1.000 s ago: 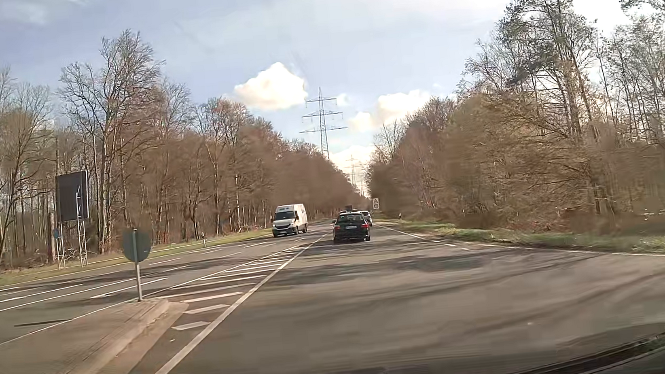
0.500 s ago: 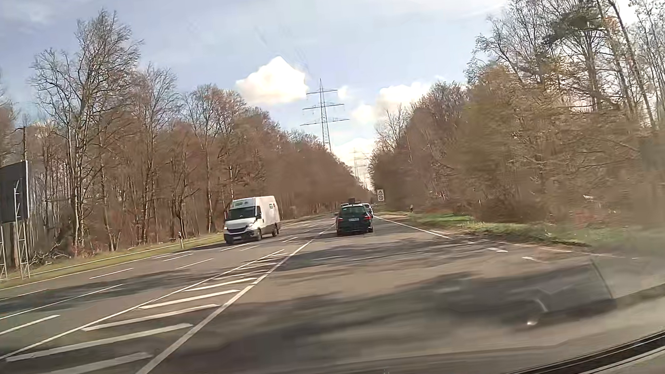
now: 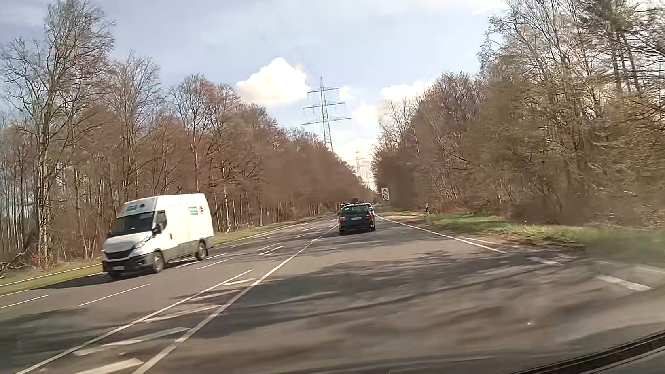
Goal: Follow the waypoints while adhering to traffic rules and regulations
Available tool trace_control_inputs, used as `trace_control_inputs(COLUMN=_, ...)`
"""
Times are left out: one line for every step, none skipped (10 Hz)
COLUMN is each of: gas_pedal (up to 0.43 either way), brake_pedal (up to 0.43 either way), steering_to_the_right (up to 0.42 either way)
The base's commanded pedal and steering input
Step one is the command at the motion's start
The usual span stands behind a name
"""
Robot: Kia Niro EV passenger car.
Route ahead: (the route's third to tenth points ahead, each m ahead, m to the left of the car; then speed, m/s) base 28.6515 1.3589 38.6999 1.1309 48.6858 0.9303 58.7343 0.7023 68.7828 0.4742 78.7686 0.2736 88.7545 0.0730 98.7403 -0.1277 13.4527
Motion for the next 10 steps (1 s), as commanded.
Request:
trace_control_inputs(gas_pedal=0.339, brake_pedal=0.000, steering_to_the_right=-0.001)
trace_control_inputs(gas_pedal=0.339, brake_pedal=0.000, steering_to_the_right=-0.001)
trace_control_inputs(gas_pedal=0.339, brake_pedal=0.000, steering_to_the_right=-0.001)
trace_control_inputs(gas_pedal=0.339, brake_pedal=0.000, steering_to_the_right=-0.001)
trace_control_inputs(gas_pedal=0.339, brake_pedal=0.000, steering_to_the_right=-0.001)
trace_control_inputs(gas_pedal=0.339, brake_pedal=0.000, steering_to_the_right=-0.001)
trace_control_inputs(gas_pedal=0.339, brake_pedal=0.000, steering_to_the_right=-0.001)
trace_control_inputs(gas_pedal=0.339, brake_pedal=0.000, steering_to_the_right=-0.001)
trace_control_inputs(gas_pedal=0.339, brake_pedal=0.000, steering_to_the_right=-0.001)
trace_control_inputs(gas_pedal=0.339, brake_pedal=0.000, steering_to_the_right=-0.001)
